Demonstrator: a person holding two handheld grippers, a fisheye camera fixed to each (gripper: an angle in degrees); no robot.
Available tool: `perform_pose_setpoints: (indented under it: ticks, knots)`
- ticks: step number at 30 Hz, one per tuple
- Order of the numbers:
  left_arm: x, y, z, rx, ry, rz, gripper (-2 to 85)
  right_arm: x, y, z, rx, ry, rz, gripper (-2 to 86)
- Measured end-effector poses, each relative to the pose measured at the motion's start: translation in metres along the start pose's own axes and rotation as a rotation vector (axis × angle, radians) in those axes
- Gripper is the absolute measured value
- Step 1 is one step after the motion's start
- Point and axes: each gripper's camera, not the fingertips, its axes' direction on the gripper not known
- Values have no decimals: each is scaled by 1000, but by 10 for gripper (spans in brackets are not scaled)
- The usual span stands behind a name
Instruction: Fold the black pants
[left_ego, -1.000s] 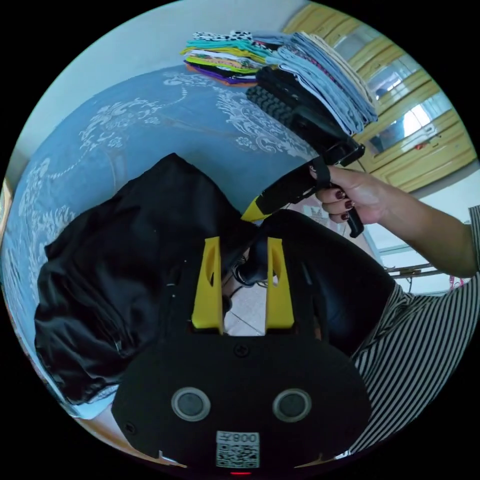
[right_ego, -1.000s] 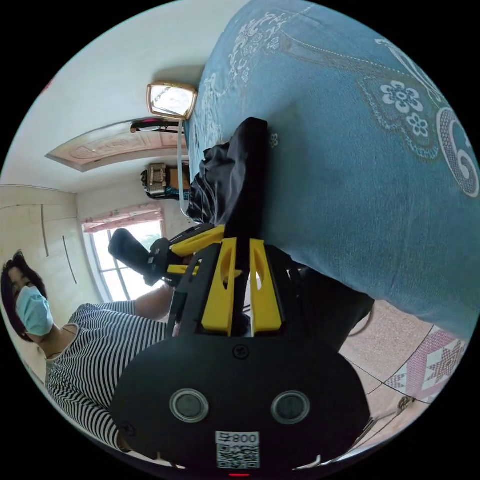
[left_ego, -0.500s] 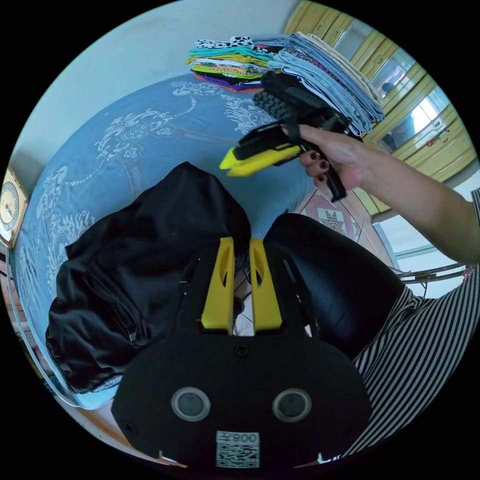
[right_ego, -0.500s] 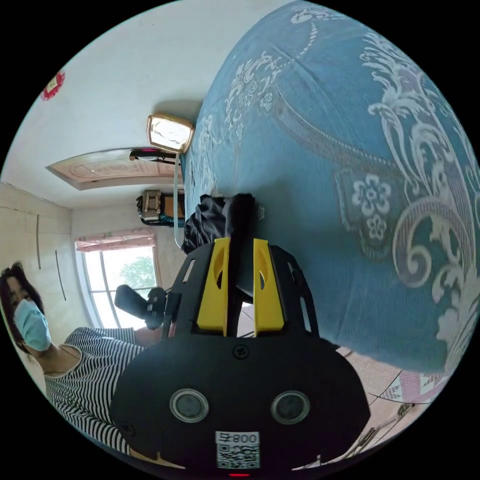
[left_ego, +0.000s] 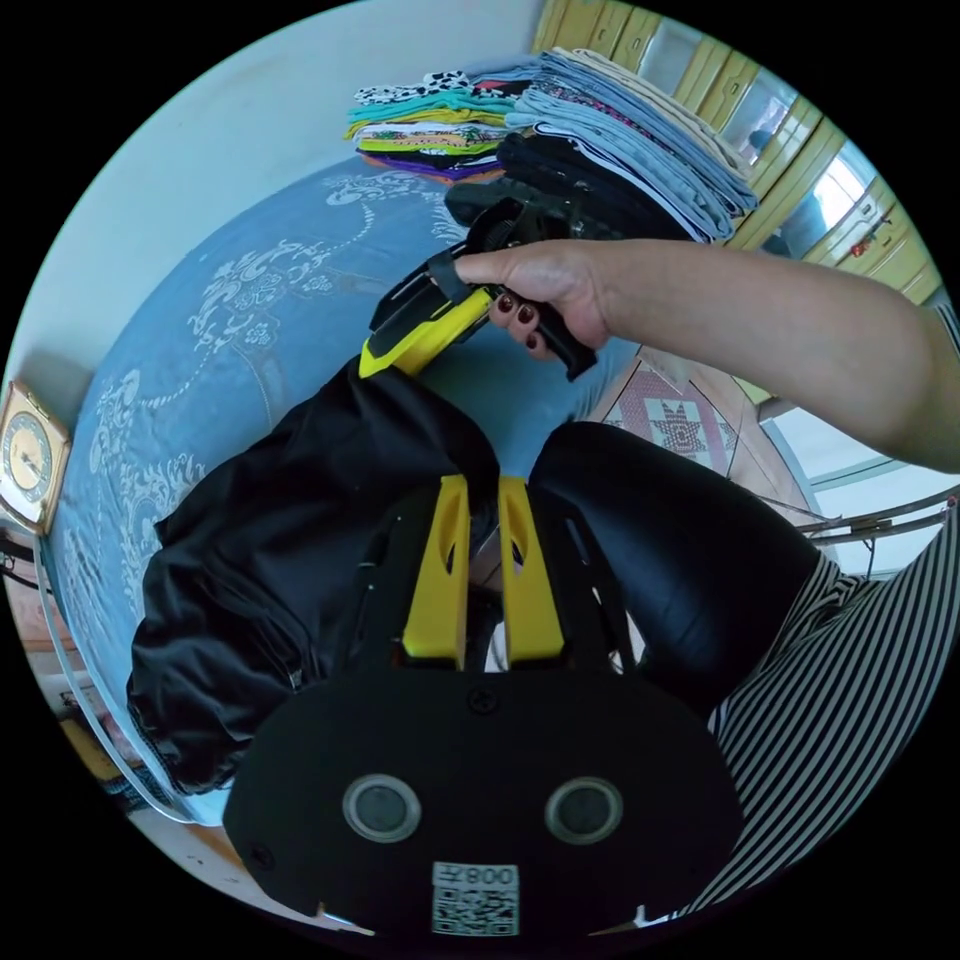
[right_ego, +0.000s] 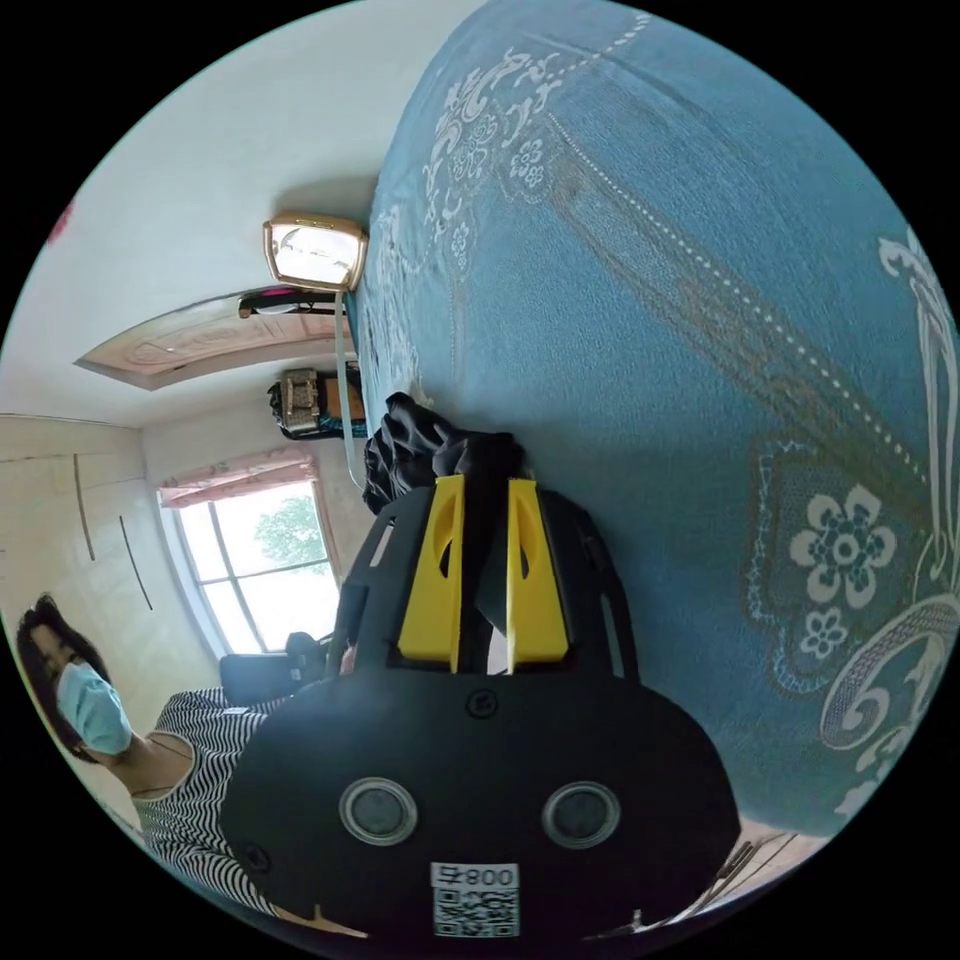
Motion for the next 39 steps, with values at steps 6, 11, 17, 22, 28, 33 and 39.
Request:
perform_pose_setpoints:
  ticks: [6,11,17,22,28,33,39]
  knots:
    - [11,3,-23,-9,-7,26,54,11,13,-26,15,-49,-1,33]
    - [22,8,-52,23,24,73,53,19,51,-76,120,-107,6,27]
    - [25,19,-89,72,129,113,53,22,104,-135,224,-102,36,26]
    - [3,45,-124,108,192,83,52,-2,124,-154,260,-86,38,25]
    - [-77,109,-197,260,278,-99,53,-85,104,-148,264,-113,-75,26]
    - [-154,180,-269,425,304,-240,52,-189,68,-122,216,-141,-235,27]
    - [-251,278,-329,551,287,-436,51,-306,5,-49,108,-89,-363,29]
